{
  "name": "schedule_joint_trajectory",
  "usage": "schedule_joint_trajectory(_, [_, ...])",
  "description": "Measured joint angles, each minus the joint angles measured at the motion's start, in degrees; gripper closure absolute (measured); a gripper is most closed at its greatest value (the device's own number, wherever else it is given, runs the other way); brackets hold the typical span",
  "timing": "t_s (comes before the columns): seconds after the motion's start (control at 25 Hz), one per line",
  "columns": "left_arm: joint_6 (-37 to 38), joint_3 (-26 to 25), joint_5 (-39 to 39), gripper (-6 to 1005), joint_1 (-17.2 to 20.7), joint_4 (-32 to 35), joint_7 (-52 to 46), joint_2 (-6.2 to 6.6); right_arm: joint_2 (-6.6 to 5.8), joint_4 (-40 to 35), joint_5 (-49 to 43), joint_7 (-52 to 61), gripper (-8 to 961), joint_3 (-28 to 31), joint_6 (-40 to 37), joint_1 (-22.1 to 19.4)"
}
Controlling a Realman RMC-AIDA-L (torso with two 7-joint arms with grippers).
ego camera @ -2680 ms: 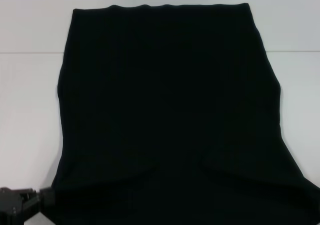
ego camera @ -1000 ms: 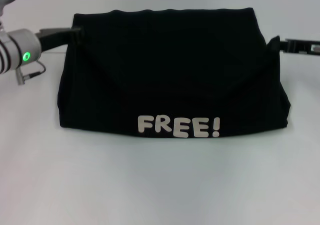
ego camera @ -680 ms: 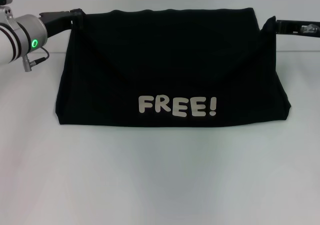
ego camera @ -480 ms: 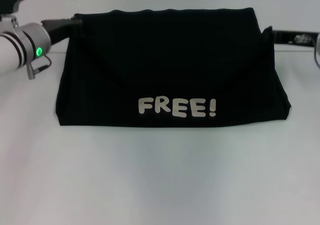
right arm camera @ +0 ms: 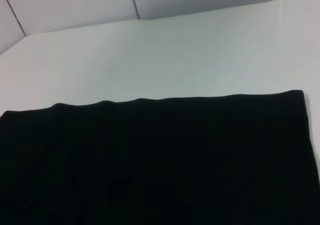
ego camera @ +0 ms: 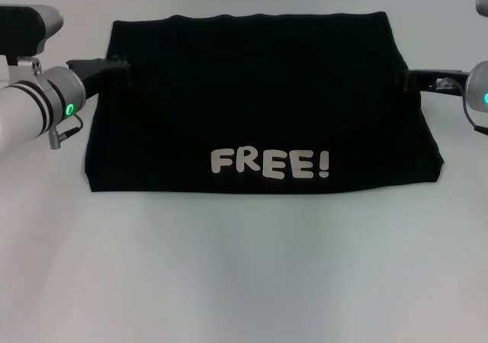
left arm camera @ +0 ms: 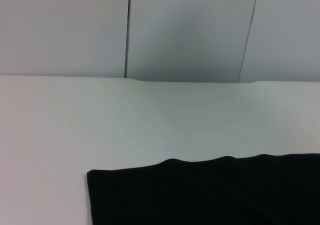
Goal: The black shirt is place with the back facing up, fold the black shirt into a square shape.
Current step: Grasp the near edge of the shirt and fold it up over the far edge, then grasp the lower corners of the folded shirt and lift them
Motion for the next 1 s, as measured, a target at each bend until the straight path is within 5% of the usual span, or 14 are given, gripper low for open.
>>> schedule_joint_trajectory(0.4, [0.0,0.1,0.0,931,-0.4,0.5,2.2,-0.18,-0.04,-0.8,0.0,0.1,802,-0.1,-1.8,-0.6])
schedule_joint_trajectory(0.52, [-0.1,0.1,0.0,703,-0.4,1.2,2.2,-0.19,0.04,-2.4,0.0,0.4,740,-0.1,-2.1,-0.9])
schedule_joint_trajectory(0.72, [-0.1,-0.2,0.0,462,-0.1,3.3,1.3,-0.25,0.38,-5.5,0.1,1.0,638,0.0,-3.5,-1.4])
schedule_joint_trajectory(1.0, [3.2,0.2,-2.7,213,3.0,7.9,-4.3,-0.59,-0.58,-10.1,0.2,4.4,409,0.3,-12.5,-2.3])
